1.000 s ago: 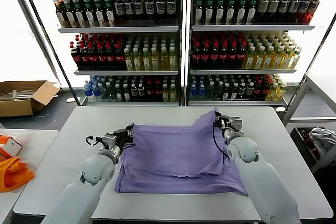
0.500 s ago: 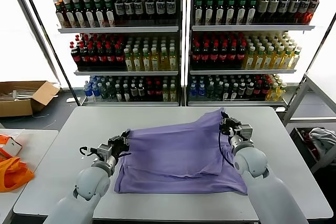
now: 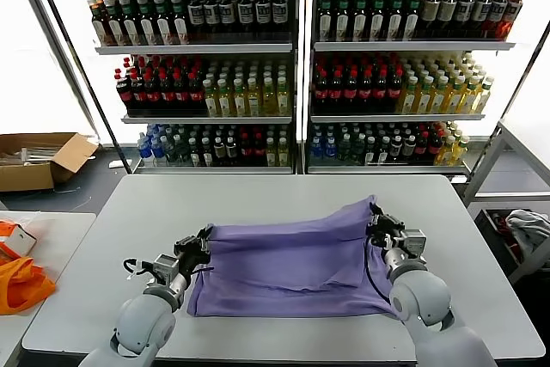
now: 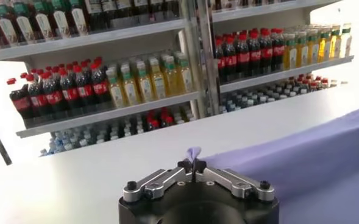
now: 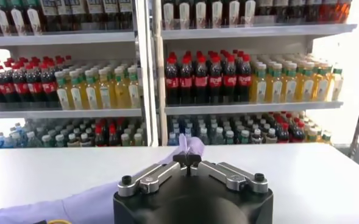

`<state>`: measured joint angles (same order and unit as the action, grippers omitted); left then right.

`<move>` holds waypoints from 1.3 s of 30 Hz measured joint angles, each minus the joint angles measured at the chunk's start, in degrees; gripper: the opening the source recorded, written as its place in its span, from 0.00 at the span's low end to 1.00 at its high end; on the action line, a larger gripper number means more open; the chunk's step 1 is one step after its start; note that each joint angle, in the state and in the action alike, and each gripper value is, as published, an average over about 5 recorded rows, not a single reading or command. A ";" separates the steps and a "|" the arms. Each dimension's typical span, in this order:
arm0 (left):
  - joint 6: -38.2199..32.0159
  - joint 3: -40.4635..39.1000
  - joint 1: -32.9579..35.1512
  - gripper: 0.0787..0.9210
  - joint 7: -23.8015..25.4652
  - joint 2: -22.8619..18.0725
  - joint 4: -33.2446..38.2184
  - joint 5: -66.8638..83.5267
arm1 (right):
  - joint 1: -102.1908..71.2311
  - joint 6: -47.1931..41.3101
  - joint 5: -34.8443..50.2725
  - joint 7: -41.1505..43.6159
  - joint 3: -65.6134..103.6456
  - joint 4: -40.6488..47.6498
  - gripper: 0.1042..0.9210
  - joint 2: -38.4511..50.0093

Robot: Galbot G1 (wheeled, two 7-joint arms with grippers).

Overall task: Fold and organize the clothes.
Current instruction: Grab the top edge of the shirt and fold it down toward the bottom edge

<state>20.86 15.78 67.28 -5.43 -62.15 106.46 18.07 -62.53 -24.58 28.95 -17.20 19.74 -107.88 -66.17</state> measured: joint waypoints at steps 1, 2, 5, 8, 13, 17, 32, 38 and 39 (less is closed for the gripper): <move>-0.07 0.16 0.46 0.01 0.08 -0.04 0.27 -0.13 | -0.71 -0.14 -0.04 -0.19 0.31 -0.56 0.00 -0.14; -0.13 0.32 0.90 0.01 0.14 -0.09 0.54 -0.23 | -1.43 -0.26 -0.11 -0.38 0.65 -1.12 0.00 -0.28; -0.26 0.74 2.24 0.01 0.26 -0.19 1.29 -0.46 | -3.69 -0.50 -0.52 -0.83 1.67 -2.82 0.00 -0.77; -0.43 1.07 3.50 0.01 0.40 -0.26 1.76 -0.79 | -6.11 -0.60 -1.16 -1.29 2.60 -4.42 0.00 -1.28; -0.64 1.58 5.42 0.01 0.66 -0.45 2.24 -1.32 | -10.09 -0.90 -2.49 -2.44 3.68 -6.70 0.00 -2.01; -0.80 1.77 6.67 0.01 1.04 -0.57 2.65 -1.69 | -12.75 -0.97 -3.53 -3.14 3.86 -7.77 0.00 -2.25; -1.24 2.14 8.10 0.01 2.26 -1.55 1.68 -3.23 | -17.07 -0.28 -7.15 -4.41 2.91 -7.53 0.00 -3.69; -0.96 2.09 8.62 0.13 2.63 -1.88 2.04 -4.39 | -17.90 -0.02 -8.65 -4.46 2.24 -6.23 0.10 -4.21; -0.96 2.05 8.74 0.16 2.67 -2.00 2.18 -4.60 | -18.07 0.03 -8.88 -4.45 2.19 -6.09 0.14 -4.29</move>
<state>19.90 17.84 76.02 -2.77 -64.15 108.64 13.47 -80.60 -24.54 20.07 -21.64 21.93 -113.97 -70.47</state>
